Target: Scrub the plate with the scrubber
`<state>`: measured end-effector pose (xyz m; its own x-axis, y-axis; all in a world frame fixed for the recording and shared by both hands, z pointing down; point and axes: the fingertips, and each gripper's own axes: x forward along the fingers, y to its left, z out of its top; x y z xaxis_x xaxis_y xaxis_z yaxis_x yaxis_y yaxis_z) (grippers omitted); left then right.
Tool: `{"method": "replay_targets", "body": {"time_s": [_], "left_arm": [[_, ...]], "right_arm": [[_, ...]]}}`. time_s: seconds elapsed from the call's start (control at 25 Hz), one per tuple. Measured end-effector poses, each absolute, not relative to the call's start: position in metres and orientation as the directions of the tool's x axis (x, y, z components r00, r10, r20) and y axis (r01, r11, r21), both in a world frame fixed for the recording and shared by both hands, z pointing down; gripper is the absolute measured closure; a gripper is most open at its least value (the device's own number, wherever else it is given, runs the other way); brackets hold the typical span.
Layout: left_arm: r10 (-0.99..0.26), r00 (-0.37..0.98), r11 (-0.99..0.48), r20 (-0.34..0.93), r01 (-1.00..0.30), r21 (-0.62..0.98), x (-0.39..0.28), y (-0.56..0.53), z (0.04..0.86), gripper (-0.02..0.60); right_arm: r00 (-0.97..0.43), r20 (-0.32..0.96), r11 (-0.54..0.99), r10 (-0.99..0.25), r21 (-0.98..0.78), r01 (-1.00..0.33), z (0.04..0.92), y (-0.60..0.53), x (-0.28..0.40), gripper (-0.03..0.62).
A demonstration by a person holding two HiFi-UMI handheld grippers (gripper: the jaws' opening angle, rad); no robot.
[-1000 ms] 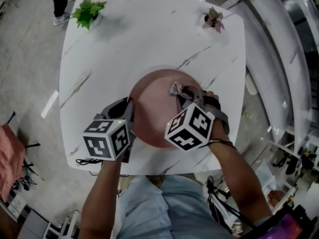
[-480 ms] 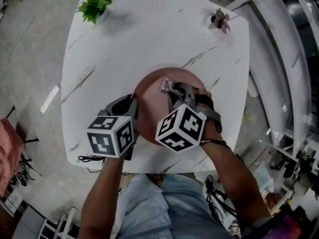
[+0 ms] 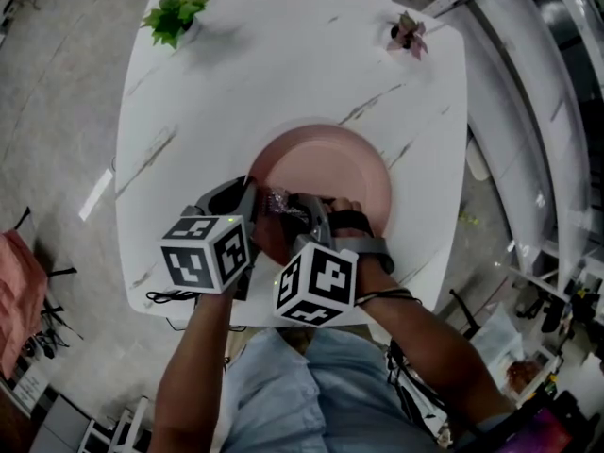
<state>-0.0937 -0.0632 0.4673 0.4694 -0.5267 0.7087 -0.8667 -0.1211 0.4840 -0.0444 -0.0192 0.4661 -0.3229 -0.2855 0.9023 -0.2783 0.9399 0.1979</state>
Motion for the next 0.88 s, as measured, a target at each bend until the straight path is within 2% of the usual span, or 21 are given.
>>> {"method": "replay_targets", "body": {"time_s": [0.24,0.44,0.88], "left_arm": [[-0.527,0.469,-0.124,0.709,-0.868,0.481,-0.094,-0.062,0.467,0.565],[-0.527,0.469,-0.129,0.709,-0.868,0.479,-0.094,-0.063,0.468,0.565],[-0.523,0.468,-0.136,0.712,-0.871,0.472,-0.092,-0.063,0.466,0.565]], "right_arm": [[-0.326,0.917,0.957,-0.229,0.150,-0.249,0.467,0.016,-0.025,0.510],[-0.293,0.933,0.947,-0.208,0.118,-0.298,0.469,0.020,0.005,0.510],[-0.180,0.932,0.868,-0.314,0.204,-0.454,0.468,-0.042,0.059,0.510]]}}
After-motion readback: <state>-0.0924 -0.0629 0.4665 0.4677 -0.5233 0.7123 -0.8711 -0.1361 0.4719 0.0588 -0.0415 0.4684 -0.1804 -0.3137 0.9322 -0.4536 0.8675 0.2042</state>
